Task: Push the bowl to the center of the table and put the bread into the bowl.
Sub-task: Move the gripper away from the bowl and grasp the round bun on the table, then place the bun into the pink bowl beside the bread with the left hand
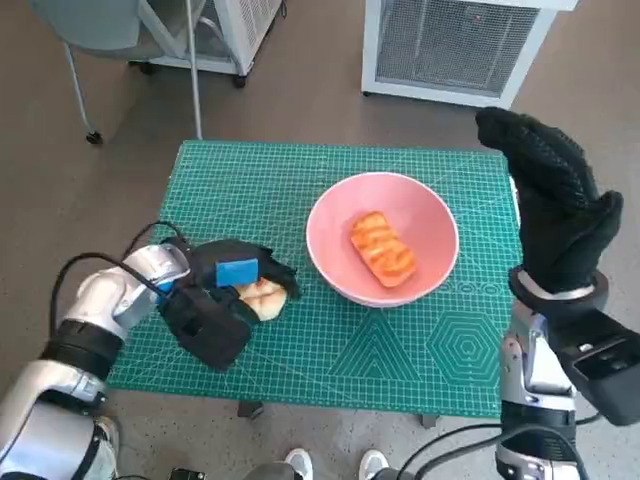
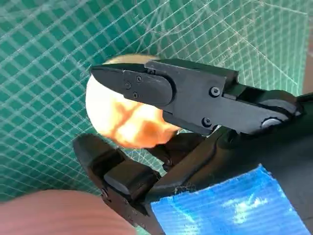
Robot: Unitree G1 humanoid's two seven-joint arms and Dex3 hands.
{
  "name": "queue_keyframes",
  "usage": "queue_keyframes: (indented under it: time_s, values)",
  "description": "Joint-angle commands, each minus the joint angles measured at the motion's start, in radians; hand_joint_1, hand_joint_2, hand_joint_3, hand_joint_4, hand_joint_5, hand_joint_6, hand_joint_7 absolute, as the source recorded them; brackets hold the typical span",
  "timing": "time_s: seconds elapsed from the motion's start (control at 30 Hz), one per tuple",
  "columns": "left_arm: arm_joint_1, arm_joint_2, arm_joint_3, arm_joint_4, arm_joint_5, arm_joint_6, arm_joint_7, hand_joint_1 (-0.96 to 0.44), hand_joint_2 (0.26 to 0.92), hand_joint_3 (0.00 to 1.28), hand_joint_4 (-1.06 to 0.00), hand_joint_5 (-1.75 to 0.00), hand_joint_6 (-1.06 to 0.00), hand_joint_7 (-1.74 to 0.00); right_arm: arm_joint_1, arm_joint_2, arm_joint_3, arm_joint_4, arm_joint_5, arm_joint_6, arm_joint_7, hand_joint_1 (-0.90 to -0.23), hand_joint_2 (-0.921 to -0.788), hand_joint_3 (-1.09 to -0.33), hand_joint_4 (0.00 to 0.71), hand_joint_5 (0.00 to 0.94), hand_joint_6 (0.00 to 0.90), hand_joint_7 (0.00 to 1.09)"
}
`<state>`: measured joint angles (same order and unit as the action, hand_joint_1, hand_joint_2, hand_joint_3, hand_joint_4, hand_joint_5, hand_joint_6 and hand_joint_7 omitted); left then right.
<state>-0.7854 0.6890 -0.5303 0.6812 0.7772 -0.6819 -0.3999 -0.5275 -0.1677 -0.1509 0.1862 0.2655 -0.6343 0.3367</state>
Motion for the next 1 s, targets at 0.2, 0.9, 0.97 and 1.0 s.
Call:
queue_keyframes:
  time_s: [0.2,0.9,0.97,1.0]
  values:
    - [0.031,0.089,0.181,-0.261,-0.231,0.093,-0.151,0.0,0.92,0.07,-0.65,-1.21,-0.66,-1.13,0.021,-0.002,0.002,0.006,0.0,0.019,0.0,-0.662,-0.921,-0.745,0.263,0.012,-0.001,0.65]
    - [-0.182,-0.132,0.294,-0.415,-0.303,0.009,0.067,0.0,0.921,0.07,-0.62,-1.17,-0.69,-1.17,-0.005,-0.002,0.017,0.025,-0.009,0.019,0.003,-0.647,-0.921,-0.762,0.258,0.009,-0.001,0.65]
    - [-0.206,-0.17,0.273,-0.375,-0.273,-0.018,0.109,0.0,0.921,0.05,-0.64,-1.15,-0.7,-1.15,-0.006,-0.004,0.016,0.028,-0.007,0.018,0.005,-0.647,-0.921,-0.762,0.258,0.009,-0.001,0.66]
    - [-0.218,-0.189,0.26,-0.347,-0.259,-0.03,0.127,0.0,0.92,0.05,-0.65,-1.14,-0.71,-1.14,-0.007,-0.005,0.017,0.029,-0.007,0.017,0.006,-0.647,-0.921,-0.763,0.258,0.009,-0.001,0.66]
